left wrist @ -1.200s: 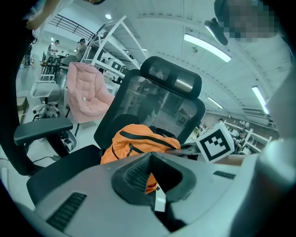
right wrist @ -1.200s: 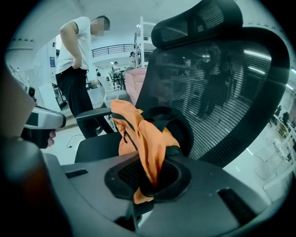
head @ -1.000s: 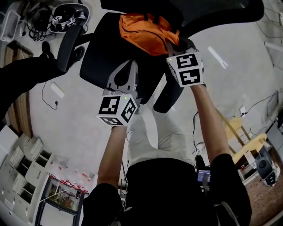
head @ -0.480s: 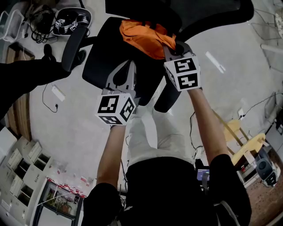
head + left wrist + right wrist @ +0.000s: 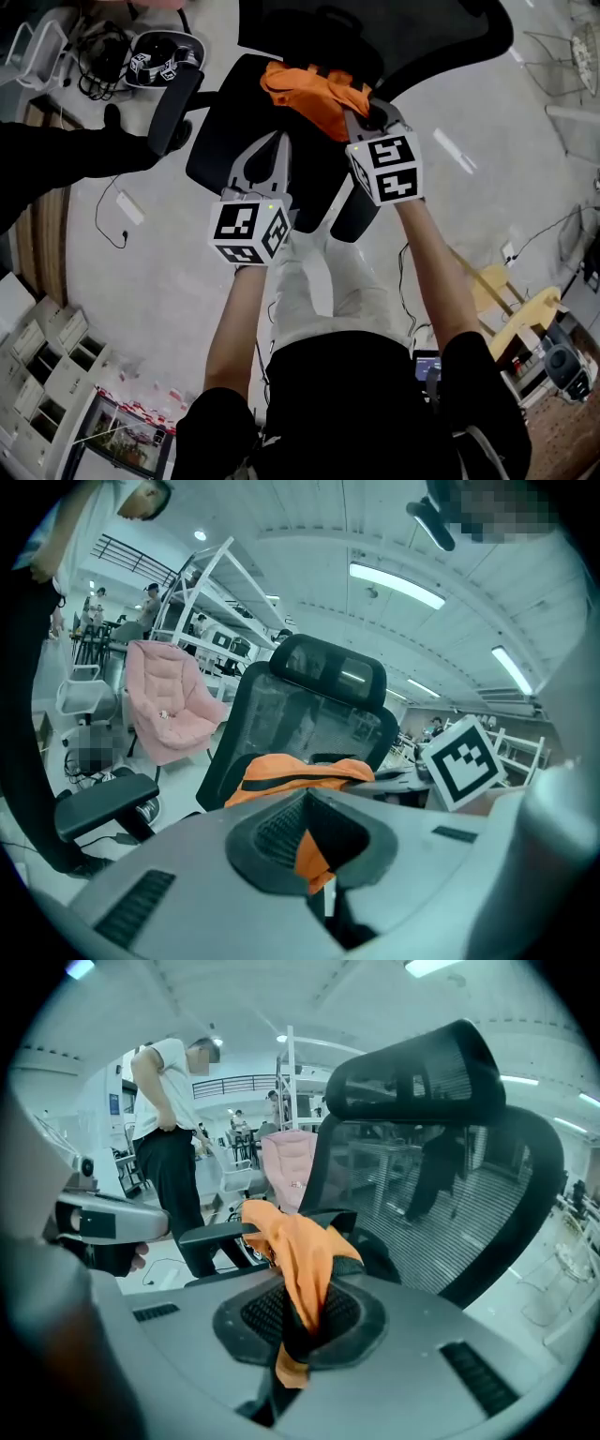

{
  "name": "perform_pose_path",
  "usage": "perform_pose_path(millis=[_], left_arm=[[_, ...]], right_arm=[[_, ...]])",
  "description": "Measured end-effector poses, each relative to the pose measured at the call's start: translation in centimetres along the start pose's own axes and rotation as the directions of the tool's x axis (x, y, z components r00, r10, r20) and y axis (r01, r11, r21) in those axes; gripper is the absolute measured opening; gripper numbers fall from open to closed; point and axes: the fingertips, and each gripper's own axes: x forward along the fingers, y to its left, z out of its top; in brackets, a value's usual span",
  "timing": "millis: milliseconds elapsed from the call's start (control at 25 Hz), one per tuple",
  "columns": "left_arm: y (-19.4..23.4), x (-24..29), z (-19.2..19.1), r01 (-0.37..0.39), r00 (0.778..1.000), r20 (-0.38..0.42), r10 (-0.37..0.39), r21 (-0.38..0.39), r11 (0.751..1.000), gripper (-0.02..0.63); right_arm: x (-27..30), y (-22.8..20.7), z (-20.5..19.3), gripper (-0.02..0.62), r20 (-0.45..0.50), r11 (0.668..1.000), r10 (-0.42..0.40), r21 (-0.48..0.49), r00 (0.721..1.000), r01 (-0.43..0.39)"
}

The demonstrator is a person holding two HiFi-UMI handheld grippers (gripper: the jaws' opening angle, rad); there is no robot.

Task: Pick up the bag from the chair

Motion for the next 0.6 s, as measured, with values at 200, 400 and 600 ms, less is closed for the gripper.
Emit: perform_pose_path(millis=[200, 400, 600], left_arm=[[0.2, -1.4, 2.0, 0.0, 1.0, 0.027, -0.001, 0.017, 1.0, 0.006], [-0.6, -2.6, 3.3, 0.001, 0.999, 0.047, -0.003, 0.034, 0.999, 0.006], [-1.7, -4.3, 5.0, 0.017, 0.997, 0.071, -0.02, 0.05, 0.999, 0.006]], right_arm=[[-1.6, 1.0, 1.7, 0.011, 0.027, 1.0, -0.012, -0.012, 1.0, 0.012], [-4.2, 1.6, 3.8, 0.011, 0.078, 1.0, -0.016, -0.022, 0.997, 0.018], [-7.0, 2.7, 7.5, 0.011, 0.151, 1.0, -0.016, -0.024, 0.988, 0.02]])
